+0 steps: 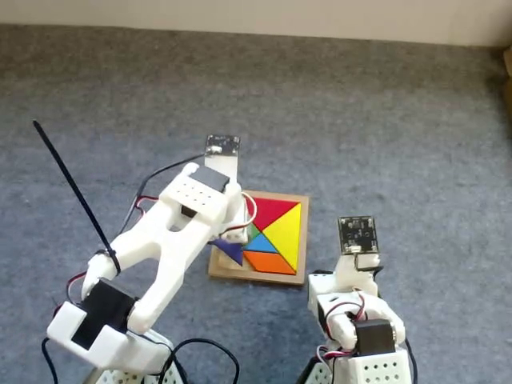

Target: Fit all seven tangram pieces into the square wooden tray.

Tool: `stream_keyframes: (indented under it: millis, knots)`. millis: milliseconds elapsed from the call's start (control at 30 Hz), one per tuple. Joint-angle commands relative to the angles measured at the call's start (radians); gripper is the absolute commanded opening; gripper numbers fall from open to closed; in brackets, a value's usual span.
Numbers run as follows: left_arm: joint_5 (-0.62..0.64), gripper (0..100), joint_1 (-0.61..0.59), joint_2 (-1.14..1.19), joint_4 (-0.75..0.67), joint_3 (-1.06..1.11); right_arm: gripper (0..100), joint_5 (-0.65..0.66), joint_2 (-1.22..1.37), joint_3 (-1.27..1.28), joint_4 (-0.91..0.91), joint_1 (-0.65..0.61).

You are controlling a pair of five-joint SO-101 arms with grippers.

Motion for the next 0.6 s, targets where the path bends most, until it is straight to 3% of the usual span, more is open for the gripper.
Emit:
stream_keyframes:
  millis: [0, 333, 567]
  knots:
    - [-0.003, 24, 0.016, -0.015, 0.026, -0.013, 1.5, -0.005, -0.016, 0.150, 0.007, 0.008]
    - [-0.003, 24, 0.010, -0.019, 0.031, -0.015, 1.5, -0.005, -0.016, 0.150, 0.007, 0.008]
    - [-0.008, 24, 0.008, -0.145, 0.112, -0.027, 1.5, -0.005, -0.016, 0.150, 0.007, 0.008]
